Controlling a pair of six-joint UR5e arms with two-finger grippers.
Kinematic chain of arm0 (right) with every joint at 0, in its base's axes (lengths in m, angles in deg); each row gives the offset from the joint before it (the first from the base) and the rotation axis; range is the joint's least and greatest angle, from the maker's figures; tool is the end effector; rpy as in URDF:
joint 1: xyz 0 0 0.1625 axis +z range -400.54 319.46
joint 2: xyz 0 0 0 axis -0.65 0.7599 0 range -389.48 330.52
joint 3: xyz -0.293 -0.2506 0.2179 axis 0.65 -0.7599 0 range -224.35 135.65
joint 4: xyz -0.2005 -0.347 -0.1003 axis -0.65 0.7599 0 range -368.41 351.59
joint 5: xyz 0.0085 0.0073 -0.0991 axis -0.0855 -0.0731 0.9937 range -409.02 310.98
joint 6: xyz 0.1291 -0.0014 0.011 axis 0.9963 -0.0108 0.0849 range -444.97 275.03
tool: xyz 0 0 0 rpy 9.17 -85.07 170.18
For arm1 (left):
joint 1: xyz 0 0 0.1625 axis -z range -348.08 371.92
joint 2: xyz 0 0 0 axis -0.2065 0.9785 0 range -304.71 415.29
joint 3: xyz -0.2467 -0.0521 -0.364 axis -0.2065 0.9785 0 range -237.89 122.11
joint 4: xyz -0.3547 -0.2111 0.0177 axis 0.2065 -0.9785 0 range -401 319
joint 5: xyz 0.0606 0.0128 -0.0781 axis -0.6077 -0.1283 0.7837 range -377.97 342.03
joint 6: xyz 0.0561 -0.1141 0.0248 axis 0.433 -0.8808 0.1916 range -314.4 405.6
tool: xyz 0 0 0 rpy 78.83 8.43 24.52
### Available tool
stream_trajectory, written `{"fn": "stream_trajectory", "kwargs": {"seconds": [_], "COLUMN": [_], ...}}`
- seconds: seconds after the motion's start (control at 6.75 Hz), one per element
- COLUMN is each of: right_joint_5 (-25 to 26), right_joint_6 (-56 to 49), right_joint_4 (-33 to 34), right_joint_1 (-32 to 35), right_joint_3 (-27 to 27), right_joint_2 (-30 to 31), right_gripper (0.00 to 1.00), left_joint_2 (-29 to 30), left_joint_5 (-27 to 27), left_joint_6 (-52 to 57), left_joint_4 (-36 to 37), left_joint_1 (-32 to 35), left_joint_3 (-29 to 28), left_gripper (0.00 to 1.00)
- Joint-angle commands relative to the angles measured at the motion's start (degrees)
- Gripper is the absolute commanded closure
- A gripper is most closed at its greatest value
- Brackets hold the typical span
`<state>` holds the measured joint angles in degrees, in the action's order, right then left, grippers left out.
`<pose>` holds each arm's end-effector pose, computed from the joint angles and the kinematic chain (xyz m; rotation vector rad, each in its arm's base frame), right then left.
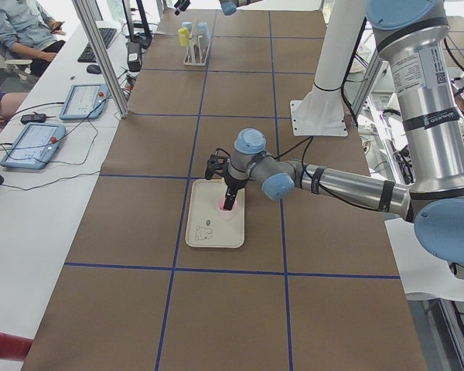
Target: Transfer IKEA cup to right arm and place on rack
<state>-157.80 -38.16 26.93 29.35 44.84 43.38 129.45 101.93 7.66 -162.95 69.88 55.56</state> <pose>-0.1389 -0.6459 0.4215 0.8670 -0.9141 0.1999 0.1619 -0.3884 0.5598 0.2651 0.7961 0.0832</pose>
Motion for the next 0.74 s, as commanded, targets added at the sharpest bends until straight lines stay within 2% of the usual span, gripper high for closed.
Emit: {"fn": "stream_trajectory", "kwargs": {"seconds": [0.0, 0.3, 0.59], "right_joint_5": [-7.65, -9.95, -9.96], "right_joint_6": [12.2, 21.78, 24.03], "right_joint_4": [1.14, 1.05, 0.79], "right_joint_1": [0.15, -0.55, -1.78], "right_joint_3": [3.53, 4.15, 3.98], "right_joint_2": [-0.87, -3.14, -4.04], "right_gripper": [0.0, 0.0, 0.0], "left_joint_2": [3.42, 7.56, 8.02], "left_joint_5": [5.13, 5.78, 5.78], "left_joint_6": [3.99, 4.1, 4.1], "left_joint_4": [3.21, 3.21, 3.13], "left_joint_1": [-0.04, -0.04, -0.04], "left_joint_3": [-4.78, -9.19, -10.43], "left_gripper": [0.0, 0.0, 0.0]}}
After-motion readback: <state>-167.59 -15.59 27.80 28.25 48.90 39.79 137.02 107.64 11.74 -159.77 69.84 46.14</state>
